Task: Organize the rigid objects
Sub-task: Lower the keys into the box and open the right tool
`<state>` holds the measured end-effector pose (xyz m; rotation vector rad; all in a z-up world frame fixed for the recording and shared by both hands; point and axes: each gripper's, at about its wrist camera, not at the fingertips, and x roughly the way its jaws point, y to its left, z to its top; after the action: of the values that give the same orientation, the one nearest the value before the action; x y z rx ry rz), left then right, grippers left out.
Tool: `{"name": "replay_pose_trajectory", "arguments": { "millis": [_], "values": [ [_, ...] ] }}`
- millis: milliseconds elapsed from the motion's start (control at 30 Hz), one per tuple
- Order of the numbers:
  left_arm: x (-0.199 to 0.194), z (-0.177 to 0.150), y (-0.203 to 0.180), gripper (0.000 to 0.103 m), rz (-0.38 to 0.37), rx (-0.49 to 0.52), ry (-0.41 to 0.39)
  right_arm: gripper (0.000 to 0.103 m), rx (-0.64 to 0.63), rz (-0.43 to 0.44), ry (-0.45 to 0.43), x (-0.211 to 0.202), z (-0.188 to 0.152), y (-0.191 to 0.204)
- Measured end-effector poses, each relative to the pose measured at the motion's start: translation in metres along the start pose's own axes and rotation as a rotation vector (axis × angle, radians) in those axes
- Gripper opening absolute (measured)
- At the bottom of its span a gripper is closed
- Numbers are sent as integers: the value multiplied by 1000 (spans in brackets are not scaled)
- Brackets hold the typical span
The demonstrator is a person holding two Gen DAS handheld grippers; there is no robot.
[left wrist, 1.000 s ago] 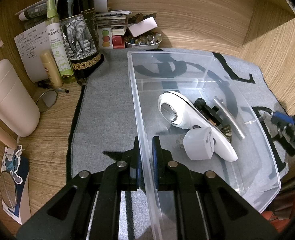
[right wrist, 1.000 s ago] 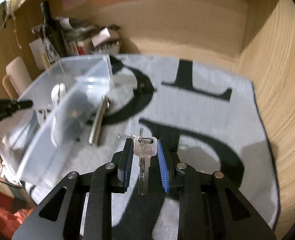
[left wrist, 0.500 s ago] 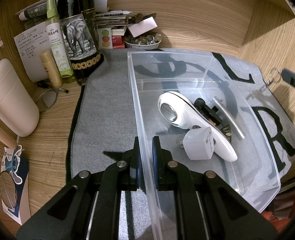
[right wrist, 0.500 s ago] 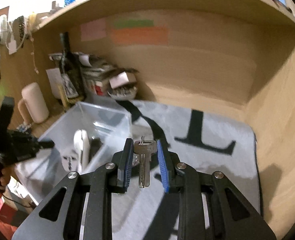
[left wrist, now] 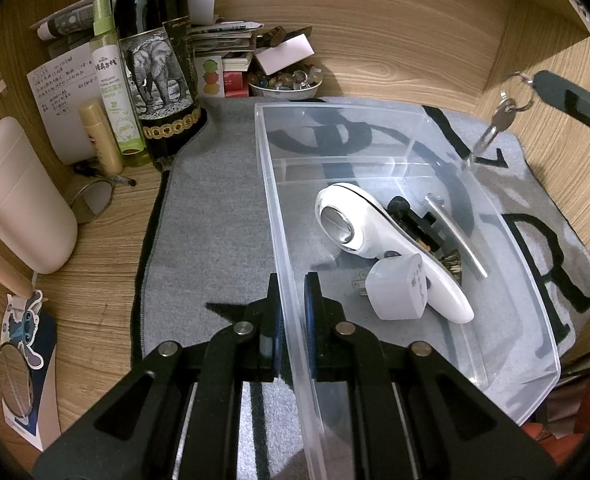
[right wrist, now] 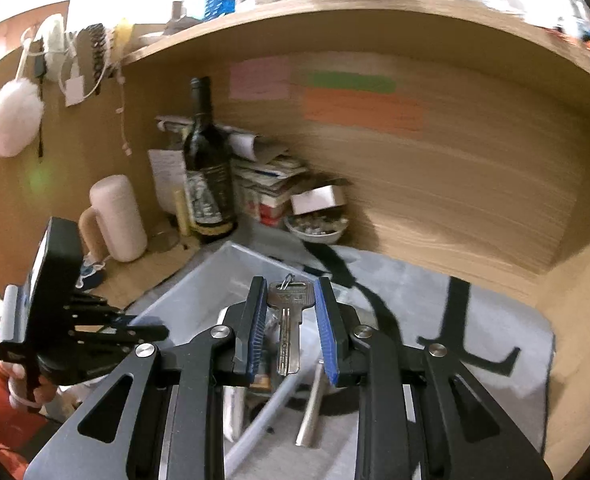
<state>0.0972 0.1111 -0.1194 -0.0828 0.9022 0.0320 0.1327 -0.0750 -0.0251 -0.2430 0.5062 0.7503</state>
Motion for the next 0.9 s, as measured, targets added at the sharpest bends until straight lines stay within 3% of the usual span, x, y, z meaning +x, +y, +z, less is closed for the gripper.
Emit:
{"name": "replay_pose_trajectory", "arguments": {
  "millis": [467, 767, 900],
  "values": [
    [-1, 1, -2, 9, -10, 0, -4, 22, -52, 37, 202, 69, -23, 24],
    [-1, 1, -2, 9, -10, 0, -4, 22, -79, 60, 302, 88, -34, 32],
    [-1, 1, -3, 9, -9, 0, -4, 22, -104, 58, 296, 85, -35, 37]
  ]
}}
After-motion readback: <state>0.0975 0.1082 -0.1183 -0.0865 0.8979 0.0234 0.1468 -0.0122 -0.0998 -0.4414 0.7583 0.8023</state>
